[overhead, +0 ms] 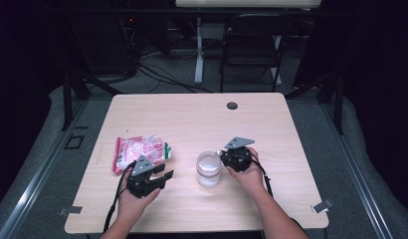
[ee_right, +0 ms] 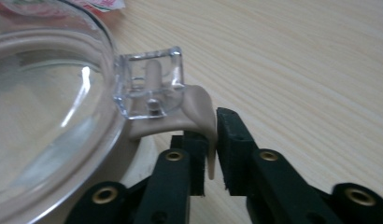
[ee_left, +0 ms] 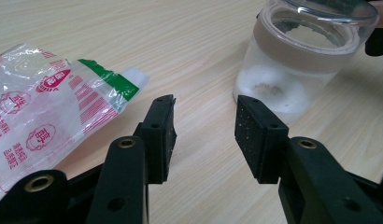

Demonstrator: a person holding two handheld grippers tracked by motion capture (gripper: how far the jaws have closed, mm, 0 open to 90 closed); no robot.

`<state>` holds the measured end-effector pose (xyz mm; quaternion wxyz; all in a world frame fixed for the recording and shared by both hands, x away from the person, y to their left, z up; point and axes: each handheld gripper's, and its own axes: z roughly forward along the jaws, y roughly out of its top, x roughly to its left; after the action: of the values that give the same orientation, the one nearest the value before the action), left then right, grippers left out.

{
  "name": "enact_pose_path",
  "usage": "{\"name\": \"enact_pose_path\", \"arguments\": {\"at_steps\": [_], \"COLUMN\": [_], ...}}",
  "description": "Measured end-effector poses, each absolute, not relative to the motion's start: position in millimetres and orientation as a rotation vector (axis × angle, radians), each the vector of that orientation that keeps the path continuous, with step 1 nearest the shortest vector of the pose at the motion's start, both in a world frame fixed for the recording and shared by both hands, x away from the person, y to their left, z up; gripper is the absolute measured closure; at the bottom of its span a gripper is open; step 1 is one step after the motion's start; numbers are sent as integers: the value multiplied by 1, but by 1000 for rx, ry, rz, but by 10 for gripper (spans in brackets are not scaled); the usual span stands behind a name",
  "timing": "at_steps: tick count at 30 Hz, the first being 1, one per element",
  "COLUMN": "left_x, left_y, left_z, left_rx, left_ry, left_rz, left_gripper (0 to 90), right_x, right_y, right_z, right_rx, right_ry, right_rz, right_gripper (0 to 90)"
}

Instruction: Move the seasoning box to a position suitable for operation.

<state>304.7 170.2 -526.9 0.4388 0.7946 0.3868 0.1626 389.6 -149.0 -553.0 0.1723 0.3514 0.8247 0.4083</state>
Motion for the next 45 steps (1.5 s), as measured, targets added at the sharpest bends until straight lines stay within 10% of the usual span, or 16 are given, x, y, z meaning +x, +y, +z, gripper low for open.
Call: {"name": "enact_pose_path", "arguments": {"at_steps": [45], "left_x": [324], "left_y": [113], "left_z": [-520], "left_rx": [2060], "left_ry": [741], "left_rz": [327], "left_gripper": [700], "right_x": [321], "right_y": [-174], "right_z": [-542], "right_rx": [1071], "right_ry": [2270], "right_rz": [1164], "right_gripper": [806]}}
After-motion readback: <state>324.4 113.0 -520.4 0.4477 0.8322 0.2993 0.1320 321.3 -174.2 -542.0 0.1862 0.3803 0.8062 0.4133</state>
